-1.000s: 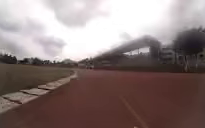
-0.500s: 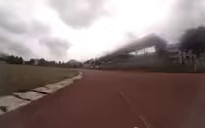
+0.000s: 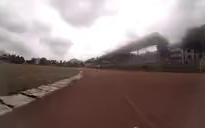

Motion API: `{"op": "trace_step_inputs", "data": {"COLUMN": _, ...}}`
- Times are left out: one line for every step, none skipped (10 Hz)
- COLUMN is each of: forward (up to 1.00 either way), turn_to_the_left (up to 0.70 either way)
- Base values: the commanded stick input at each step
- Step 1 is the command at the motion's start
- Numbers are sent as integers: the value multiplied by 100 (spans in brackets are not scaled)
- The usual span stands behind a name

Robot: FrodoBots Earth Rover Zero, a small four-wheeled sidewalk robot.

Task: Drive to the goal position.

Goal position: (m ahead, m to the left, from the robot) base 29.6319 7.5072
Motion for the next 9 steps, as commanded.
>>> {"op": "trace_step_inputs", "data": {"forward": 100, "turn_to_the_left": 0}}
{"op": "trace_step_inputs", "data": {"forward": 100, "turn_to_the_left": 0}}
{"op": "trace_step_inputs", "data": {"forward": 100, "turn_to_the_left": 0}}
{"op": "trace_step_inputs", "data": {"forward": 100, "turn_to_the_left": 0}}
{"op": "trace_step_inputs", "data": {"forward": 100, "turn_to_the_left": 0}}
{"op": "trace_step_inputs", "data": {"forward": 100, "turn_to_the_left": 0}}
{"op": "trace_step_inputs", "data": {"forward": 100, "turn_to_the_left": 0}}
{"op": "trace_step_inputs", "data": {"forward": 100, "turn_to_the_left": 0}}
{"op": "trace_step_inputs", "data": {"forward": 100, "turn_to_the_left": 0}}
